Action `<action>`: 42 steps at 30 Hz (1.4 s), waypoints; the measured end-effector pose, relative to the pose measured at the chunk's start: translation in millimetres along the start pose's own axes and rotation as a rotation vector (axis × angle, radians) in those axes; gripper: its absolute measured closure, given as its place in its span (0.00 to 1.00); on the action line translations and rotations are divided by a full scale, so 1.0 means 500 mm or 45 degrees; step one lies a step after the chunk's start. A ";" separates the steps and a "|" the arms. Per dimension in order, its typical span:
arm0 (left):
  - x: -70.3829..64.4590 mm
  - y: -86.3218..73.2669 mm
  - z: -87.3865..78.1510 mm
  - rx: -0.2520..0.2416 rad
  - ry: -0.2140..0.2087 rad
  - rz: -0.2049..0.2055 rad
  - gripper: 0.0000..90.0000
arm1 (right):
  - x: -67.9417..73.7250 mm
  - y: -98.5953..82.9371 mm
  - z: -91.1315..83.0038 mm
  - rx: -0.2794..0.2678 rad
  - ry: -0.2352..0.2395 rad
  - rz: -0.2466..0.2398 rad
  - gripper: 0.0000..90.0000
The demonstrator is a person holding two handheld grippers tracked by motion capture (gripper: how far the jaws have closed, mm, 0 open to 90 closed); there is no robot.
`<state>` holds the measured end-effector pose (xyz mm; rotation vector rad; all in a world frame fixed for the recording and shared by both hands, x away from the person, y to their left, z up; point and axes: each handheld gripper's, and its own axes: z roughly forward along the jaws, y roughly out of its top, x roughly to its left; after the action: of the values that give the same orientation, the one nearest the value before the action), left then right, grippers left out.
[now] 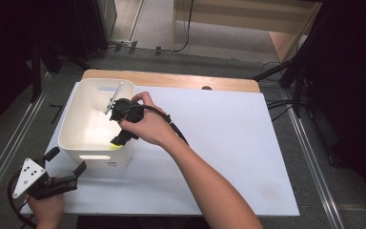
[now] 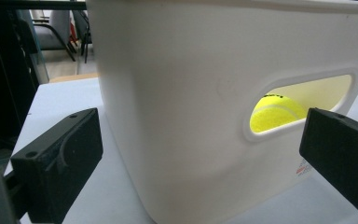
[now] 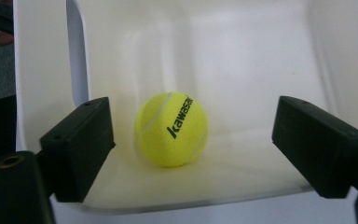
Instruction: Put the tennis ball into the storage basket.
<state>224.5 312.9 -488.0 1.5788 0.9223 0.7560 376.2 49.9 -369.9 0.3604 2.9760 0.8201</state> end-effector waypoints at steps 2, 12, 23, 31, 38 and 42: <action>0.000 0.000 0.000 0.000 -0.001 0.003 0.00 | 0.000 -0.002 -0.007 -0.017 -0.009 0.008 0.11; 0.000 0.000 0.000 0.000 0.000 0.000 0.00 | -0.001 -0.018 -0.033 -0.085 -0.025 0.018 0.00; 0.000 0.000 0.000 0.003 0.000 0.005 0.00 | -0.001 -0.044 -0.057 -0.129 -0.063 0.044 0.00; 0.000 0.000 0.000 0.004 0.000 0.006 0.00 | -0.004 -0.068 -0.070 -0.152 -0.086 0.082 0.00; 0.000 0.000 0.000 0.005 0.000 0.006 0.00 | -0.007 -0.092 -0.081 -0.175 -0.098 0.100 0.00; 0.001 0.000 0.000 0.007 0.000 0.007 0.00 | -0.009 -0.107 -0.085 -0.188 -0.100 0.103 0.00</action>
<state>224.6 313.2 -487.9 1.5869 0.9211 0.7578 365.1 -17.2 -360.9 0.4967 2.8233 1.0022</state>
